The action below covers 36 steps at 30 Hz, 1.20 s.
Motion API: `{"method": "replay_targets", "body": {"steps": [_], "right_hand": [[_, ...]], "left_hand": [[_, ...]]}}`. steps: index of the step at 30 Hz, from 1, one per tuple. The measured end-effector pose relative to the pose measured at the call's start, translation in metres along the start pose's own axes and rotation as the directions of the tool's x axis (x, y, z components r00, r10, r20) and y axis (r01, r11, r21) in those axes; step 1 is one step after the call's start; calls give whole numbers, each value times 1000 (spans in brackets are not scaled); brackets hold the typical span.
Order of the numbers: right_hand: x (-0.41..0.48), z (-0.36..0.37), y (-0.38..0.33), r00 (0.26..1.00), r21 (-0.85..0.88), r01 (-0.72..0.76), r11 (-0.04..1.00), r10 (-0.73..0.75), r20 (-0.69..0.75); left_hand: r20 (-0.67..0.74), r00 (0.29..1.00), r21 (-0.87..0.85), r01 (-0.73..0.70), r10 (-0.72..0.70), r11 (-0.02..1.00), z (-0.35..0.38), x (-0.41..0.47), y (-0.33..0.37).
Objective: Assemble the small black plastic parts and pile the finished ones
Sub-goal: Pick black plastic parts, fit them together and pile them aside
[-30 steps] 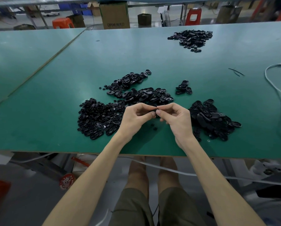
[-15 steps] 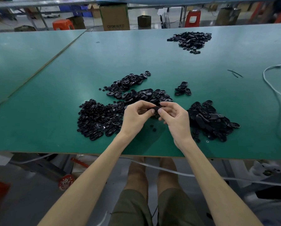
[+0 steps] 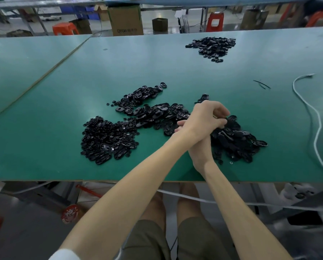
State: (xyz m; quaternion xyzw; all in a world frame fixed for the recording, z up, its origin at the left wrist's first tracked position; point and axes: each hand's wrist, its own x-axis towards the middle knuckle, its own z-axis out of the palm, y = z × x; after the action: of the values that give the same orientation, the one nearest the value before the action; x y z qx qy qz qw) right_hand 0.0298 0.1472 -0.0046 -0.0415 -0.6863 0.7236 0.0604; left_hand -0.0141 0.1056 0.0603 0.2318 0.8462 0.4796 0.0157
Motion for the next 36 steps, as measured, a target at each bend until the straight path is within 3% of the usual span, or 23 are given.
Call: {"method": "replay_targets", "body": {"steps": [3,6,8,11,13,15,17,19,30,36], "right_hand": [[3,-2,-1,1000,136,21,990,-18,-21],[4,4,-1,996,255,-93,962,92,15],[5,5,-1,998,168,-68,983,69,1],[8,3,3,997,-86,79,993,-80,-5],[7,4,4,996,-117,85,990,-87,-17],[8,5,4,995,-115,83,990,-87,-37],[9,6,4,995,-116,84,990,-90,-40],[7,5,4,995,-122,84,989,-89,-38],[4,4,2,996,-130,80,988,-85,-33],[4,4,2,996,-128,83,988,-88,-33]], "left_hand": [[83,996,34,-22,19,999,5,1,-3],[33,999,50,-31,29,998,0,-2,-7],[-75,997,47,-8,11,999,-9,-5,-13],[-262,963,144,100,-59,984,-32,-10,-32],[-359,928,353,233,-99,906,-48,-13,-50],[-413,902,539,355,-128,764,-63,-17,-69],[-413,895,625,415,-171,662,-74,-23,-82],[-395,900,653,415,-182,633,-80,-27,-92],[-439,882,441,376,-170,815,-86,-35,-98],[-436,880,357,360,-187,862,-85,-36,-97]]}}
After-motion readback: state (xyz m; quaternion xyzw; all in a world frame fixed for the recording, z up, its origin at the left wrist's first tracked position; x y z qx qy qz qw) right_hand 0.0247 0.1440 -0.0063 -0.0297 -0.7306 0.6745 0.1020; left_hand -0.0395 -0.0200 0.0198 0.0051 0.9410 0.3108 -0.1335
